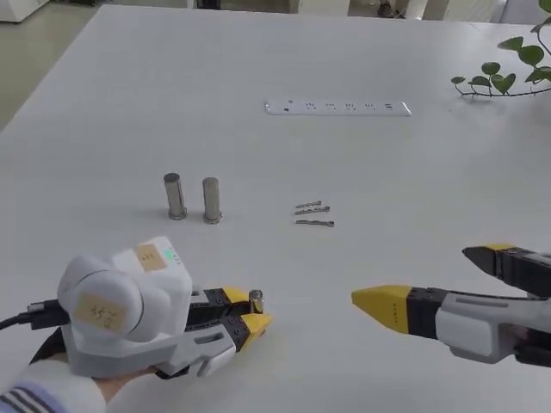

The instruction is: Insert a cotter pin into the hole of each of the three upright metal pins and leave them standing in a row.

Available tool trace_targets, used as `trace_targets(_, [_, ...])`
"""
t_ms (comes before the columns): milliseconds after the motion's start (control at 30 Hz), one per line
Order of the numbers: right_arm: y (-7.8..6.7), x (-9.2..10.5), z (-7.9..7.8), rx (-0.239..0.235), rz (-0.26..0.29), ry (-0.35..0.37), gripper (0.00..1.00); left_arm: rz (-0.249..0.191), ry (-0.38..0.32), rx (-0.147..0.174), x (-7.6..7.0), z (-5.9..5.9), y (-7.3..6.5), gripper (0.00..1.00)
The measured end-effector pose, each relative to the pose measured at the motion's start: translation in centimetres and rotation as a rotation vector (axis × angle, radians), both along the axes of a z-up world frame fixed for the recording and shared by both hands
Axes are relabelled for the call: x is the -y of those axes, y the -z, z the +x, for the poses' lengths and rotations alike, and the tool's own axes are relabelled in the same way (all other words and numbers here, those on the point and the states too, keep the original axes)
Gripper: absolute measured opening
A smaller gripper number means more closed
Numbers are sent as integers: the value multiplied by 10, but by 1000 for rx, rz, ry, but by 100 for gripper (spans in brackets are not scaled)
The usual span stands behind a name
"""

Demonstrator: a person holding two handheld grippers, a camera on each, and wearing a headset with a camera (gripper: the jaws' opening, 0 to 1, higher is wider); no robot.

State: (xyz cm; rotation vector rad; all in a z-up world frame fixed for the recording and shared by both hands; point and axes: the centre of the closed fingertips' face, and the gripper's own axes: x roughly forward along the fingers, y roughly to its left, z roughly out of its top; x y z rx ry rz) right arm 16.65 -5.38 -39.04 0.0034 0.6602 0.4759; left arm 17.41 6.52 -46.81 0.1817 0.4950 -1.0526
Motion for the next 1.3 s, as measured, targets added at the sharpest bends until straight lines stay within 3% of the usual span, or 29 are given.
trace_targets(300, [1, 1, -3, -6, -7, -6, 91, -9, -15, -10, -1, 1, -2, 5])
trace_targets(500, [2, 2, -4, -10, -10, -7, 91, -36, -18, -12, 1, 3, -8, 6])
trace_targets(567, [3, 2, -5, -11, -11, -9, 91, -62, -24, -28, 2, 3, -12, 8])
trace_targets(667, [3, 2, -5, -12, -12, -13, 91, -75, -29, -17, 3, 6, -17, 11])
trace_targets(767, [4, 2, -6, -15, -12, -17, 91, -88, -35, -14, 3, 8, -21, 17])
trace_targets(867, [6, 2, -6, -20, -11, -18, 91, -96, -25, -29, 3, 7, -22, 20])
trace_targets(1300, [19, 4, -12, -49, -17, -12, 91, -125, 23, -51, -2, -2, -38, 53])
